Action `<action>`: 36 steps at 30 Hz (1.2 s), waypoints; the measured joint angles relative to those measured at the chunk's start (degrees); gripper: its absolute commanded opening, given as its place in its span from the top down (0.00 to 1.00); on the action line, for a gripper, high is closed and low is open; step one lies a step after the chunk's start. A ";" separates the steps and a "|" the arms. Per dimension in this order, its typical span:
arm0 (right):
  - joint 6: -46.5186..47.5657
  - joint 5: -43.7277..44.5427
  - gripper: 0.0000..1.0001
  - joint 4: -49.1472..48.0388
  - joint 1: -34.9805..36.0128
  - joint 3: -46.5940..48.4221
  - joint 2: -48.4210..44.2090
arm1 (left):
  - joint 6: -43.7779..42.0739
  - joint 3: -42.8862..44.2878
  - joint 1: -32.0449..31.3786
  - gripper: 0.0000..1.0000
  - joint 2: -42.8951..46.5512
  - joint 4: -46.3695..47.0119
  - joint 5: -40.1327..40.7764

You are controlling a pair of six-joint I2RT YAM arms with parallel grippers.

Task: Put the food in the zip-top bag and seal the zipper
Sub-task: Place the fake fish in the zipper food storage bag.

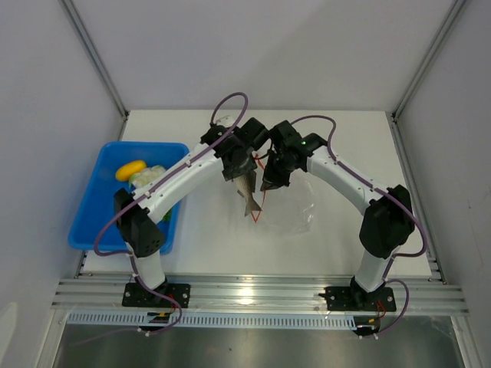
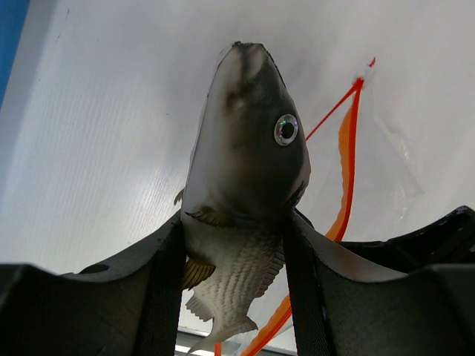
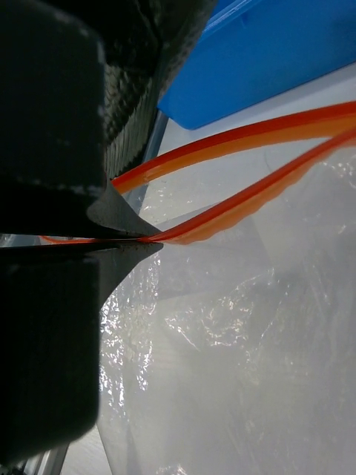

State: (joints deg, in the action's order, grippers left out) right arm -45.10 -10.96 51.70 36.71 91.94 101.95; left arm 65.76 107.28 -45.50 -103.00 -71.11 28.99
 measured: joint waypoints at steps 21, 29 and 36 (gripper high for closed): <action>2.03 0.33 1.00 -0.52 2.34 0.57 0.85 | -17.11 0.22 -0.87 0.99 -1.44 4.20 1.38; 5.77 1.55 1.00 -1.09 2.34 -1.29 -0.48 | -27.65 -3.30 0.46 0.99 4.20 6.54 -9.44; 8.79 1.51 1.00 -3.15 2.80 -5.27 -3.41 | -33.64 -7.48 2.95 0.99 12.28 8.02 -20.83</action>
State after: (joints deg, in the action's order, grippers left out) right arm -36.32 -9.45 48.56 39.51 86.67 98.54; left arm 32.12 99.81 -42.54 -90.72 -63.09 8.16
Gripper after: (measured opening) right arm 0.003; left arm 0.522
